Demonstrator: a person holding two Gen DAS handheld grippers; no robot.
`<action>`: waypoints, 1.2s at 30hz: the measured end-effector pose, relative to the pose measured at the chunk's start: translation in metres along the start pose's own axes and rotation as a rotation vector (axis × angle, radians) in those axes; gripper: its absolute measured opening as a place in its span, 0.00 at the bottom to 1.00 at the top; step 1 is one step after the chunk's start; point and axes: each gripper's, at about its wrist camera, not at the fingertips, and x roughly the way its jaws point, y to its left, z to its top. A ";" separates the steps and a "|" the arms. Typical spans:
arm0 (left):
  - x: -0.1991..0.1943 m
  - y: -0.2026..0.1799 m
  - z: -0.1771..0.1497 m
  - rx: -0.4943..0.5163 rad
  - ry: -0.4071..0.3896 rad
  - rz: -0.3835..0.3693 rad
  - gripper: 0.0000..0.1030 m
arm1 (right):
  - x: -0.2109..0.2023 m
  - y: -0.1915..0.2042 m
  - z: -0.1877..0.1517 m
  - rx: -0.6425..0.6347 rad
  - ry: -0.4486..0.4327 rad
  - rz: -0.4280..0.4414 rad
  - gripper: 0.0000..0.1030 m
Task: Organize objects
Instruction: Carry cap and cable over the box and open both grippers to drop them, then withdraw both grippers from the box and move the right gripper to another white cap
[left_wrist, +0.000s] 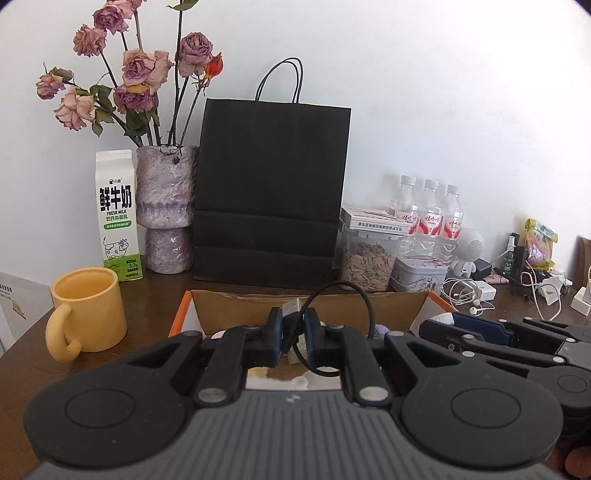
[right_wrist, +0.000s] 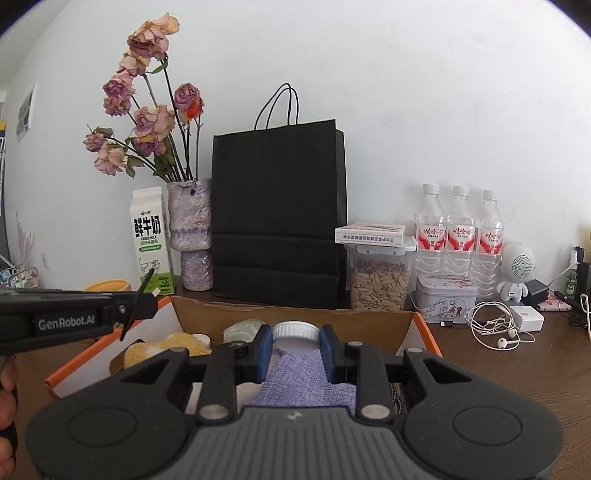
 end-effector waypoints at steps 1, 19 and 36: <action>0.004 0.000 0.000 0.004 0.003 0.002 0.13 | 0.004 -0.003 -0.001 0.002 0.005 -0.002 0.26; 0.029 0.009 -0.012 0.015 0.073 0.031 0.32 | 0.018 -0.016 -0.017 0.028 0.040 -0.022 0.63; 0.019 0.005 -0.013 0.027 0.037 0.105 1.00 | 0.006 -0.014 -0.018 0.034 -0.011 -0.058 0.95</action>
